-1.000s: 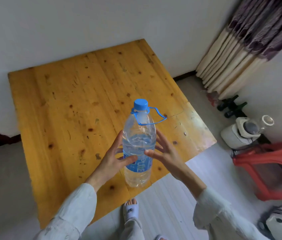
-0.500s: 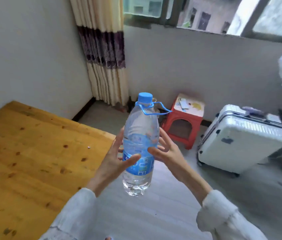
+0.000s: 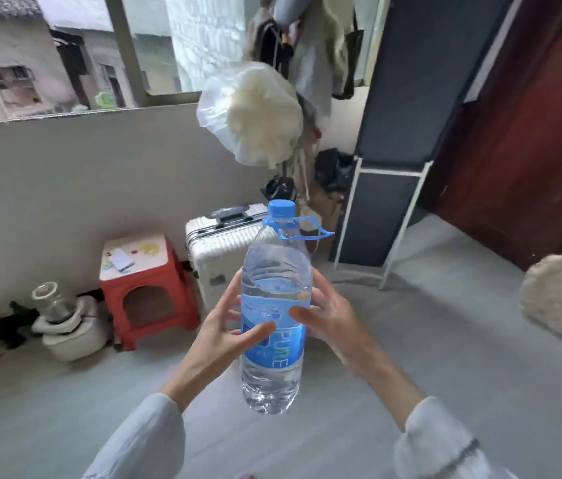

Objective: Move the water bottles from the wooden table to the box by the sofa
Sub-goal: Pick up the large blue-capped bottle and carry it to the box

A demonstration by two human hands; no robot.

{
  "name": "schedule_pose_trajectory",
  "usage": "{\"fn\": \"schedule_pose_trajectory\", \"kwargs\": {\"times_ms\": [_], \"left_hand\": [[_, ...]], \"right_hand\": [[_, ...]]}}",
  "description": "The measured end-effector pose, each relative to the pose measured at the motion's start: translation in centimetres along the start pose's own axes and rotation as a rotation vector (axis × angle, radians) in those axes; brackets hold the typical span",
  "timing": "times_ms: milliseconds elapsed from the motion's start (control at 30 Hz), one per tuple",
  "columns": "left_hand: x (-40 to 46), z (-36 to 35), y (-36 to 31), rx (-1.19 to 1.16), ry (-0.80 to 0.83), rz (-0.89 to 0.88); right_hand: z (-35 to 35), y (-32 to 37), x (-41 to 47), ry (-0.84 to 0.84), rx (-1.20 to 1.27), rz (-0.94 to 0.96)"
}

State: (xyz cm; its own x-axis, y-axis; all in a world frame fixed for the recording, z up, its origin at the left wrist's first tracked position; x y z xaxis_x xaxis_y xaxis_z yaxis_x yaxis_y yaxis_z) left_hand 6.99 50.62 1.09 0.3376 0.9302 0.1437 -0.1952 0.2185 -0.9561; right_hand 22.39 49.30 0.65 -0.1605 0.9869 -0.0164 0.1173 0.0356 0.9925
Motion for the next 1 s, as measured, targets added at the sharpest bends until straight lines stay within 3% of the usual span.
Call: {"fn": "schedule_pose_trajectory", "kwargs": {"times_ms": [233,633,767,1000], "left_hand": [[14.2,-18.6,-3.7,-0.093,0.410,-0.167],[35.1,-49.0,-10.4,-0.199,0.842,-0.282],[39.1,-58.2,-10.9,-0.191,0.908,-0.276],[47.1,-76.1,-11.6,-0.130,0.926,-0.272]], "right_hand": [[20.5,2.9,-0.9,-0.329,-0.025,0.072],[53.5,7.8,-1.8,-0.815,0.001,0.151],[62.4,7.5,-3.3,-0.918,0.051,0.160],[80.6,7.6,-5.3,-0.955,0.077,0.147]]}}
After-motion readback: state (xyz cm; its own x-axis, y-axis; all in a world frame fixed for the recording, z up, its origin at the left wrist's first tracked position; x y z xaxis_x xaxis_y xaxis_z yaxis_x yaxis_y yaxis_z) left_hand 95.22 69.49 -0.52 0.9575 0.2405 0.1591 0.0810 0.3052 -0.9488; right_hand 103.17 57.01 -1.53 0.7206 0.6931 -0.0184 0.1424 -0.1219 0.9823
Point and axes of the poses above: each hand's wrist, its own x-axis towards the middle knuckle, its own z-axis out of the back of the hand, y = z × x, the point moved 7 cm from there along x, towards the middle knuckle, and after that the axes turned 5 degrees about x, right-handed, at the moved point
